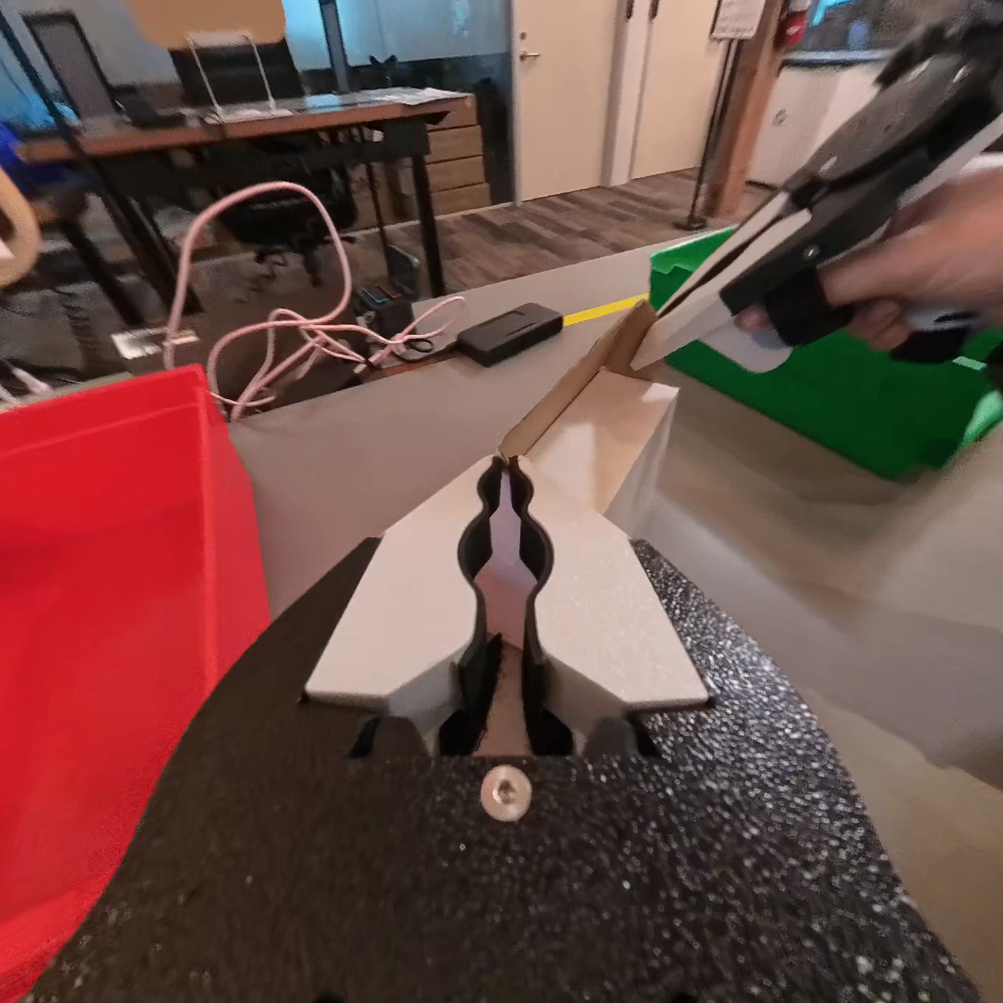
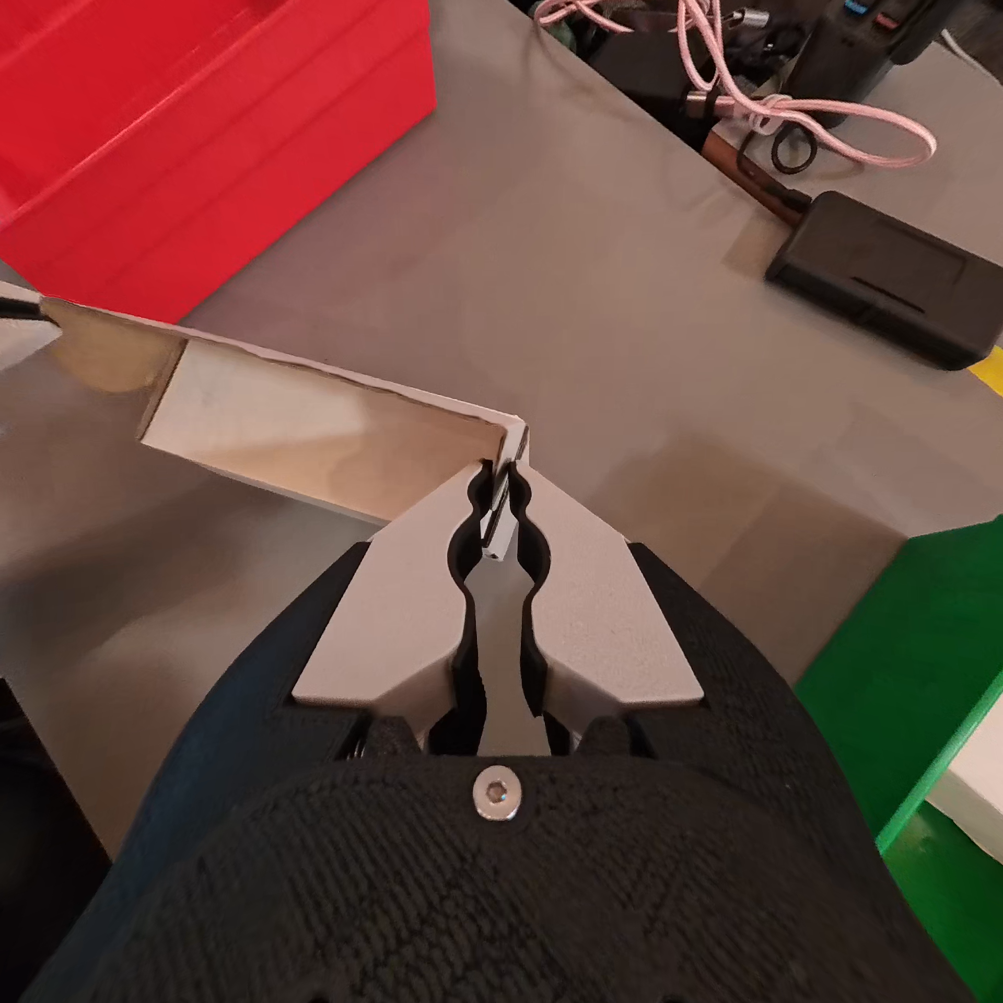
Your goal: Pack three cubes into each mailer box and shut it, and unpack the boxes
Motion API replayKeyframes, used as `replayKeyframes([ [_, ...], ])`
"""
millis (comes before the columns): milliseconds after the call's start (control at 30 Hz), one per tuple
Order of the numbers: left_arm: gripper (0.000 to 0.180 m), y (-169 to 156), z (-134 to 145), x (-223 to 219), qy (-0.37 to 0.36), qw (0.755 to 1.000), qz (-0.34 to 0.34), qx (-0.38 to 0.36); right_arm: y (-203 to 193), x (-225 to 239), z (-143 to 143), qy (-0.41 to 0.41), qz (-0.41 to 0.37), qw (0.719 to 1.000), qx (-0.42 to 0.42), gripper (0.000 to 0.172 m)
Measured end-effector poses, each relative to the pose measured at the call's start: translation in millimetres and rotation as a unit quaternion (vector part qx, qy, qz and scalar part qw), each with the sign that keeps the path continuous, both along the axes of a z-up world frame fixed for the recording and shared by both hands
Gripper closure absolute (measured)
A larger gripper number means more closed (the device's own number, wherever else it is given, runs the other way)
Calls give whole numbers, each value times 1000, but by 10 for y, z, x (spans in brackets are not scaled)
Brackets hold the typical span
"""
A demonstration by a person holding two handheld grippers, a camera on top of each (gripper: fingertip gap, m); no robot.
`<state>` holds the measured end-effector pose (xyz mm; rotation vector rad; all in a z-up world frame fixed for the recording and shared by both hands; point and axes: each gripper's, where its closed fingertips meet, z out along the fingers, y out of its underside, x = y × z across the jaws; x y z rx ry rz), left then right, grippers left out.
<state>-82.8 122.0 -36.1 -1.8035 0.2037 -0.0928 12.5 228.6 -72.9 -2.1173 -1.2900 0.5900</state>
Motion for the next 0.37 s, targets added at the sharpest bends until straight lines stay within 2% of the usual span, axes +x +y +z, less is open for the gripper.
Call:
replayKeyframes([
  [133,180,28,85,-25,-50,999,-15,3,-23,4,-6,1,5,1000,-8,168],
  [267,180,50,121,-13,-44,999,-16,0,-21,17,-12,-4,2,1000,-6,168],
  [367,179,60,79,-86,-19,1000,8,-2,-57,-5,-7,0,9,1000,-13,167],
])
